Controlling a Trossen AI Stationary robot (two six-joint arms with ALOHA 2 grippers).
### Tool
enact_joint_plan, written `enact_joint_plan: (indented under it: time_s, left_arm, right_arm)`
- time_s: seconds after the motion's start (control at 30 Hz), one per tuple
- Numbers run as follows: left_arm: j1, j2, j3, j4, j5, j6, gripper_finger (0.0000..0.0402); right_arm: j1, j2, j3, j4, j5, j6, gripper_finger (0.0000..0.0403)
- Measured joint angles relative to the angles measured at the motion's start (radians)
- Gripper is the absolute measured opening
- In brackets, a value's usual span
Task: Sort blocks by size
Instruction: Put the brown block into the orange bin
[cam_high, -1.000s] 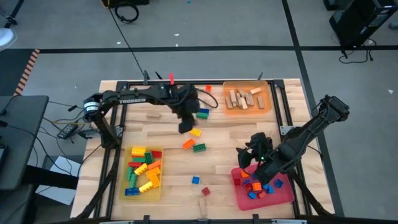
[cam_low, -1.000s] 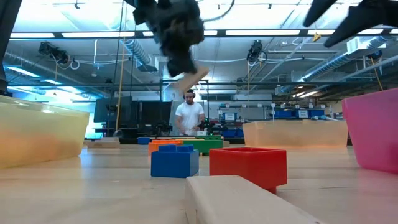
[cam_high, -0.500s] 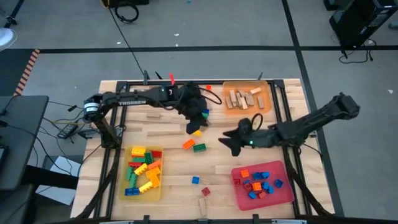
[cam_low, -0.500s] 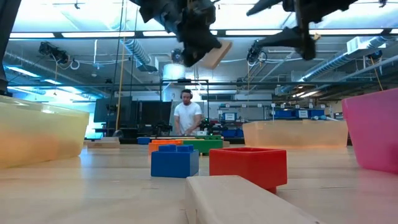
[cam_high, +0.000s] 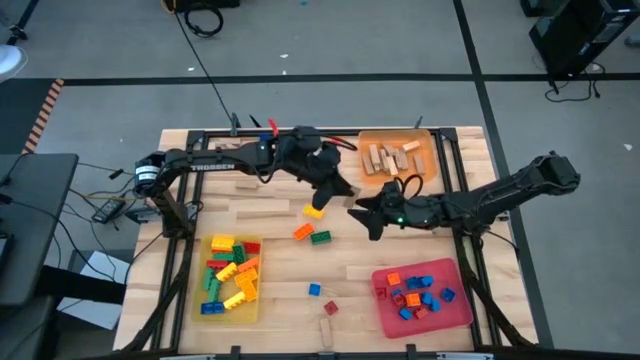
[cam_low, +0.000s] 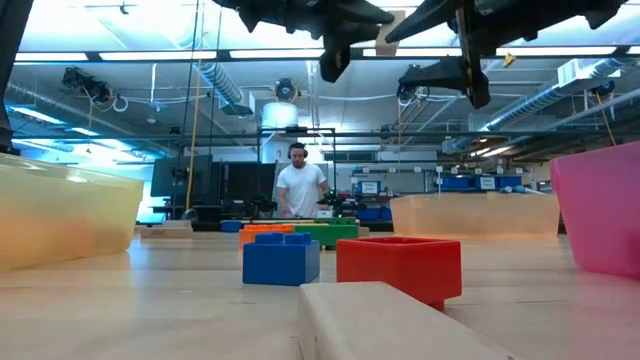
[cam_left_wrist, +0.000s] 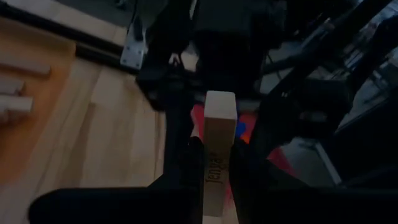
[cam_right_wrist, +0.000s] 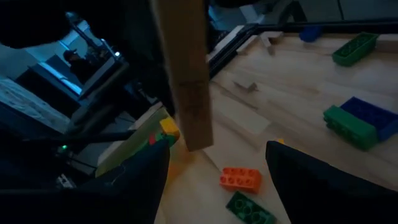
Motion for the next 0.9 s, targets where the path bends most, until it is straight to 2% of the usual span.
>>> enact_joint_plan:
  time_s: [0.17,0.3,0.47,0.6,0.73,0.9]
  left_arm:
    - [-0.001,0.0,0.0,0.044,-0.017,-0.025,0.0053]
    - [-0.001,0.0,0.0,0.043,-0.031,-0.026,0.0053]
    - [0.0,0.0,0.0,0.047,-0.063,-0.024,0.0056]
    - [0.0,0.001,0.0,0.05,-0.07,-0.023,0.0088]
    - [0.0,0.002,0.0,0.051,-0.089,-0.024,0.0114]
    - [-0.001,0.001,0.0,0.05,-0.113,-0.027,0.0122]
  right_arm:
    - [-0.023,0.0,0.0,0.053,-0.011,-0.05,0.0262]
    - [-0.045,0.0,0.0,0.098,-0.012,-0.081,0.0224]
    - [-0.065,0.001,0.0,0.098,-0.017,-0.092,0.0151]
    - [-0.075,0.001,0.0,0.11,-0.039,-0.122,0.0075]
    - [-0.09,0.001,0.0,0.112,-0.063,-0.142,0.0071]
    - [-0.097,0.001,0.0,0.112,-0.067,-0.128,0.0071]
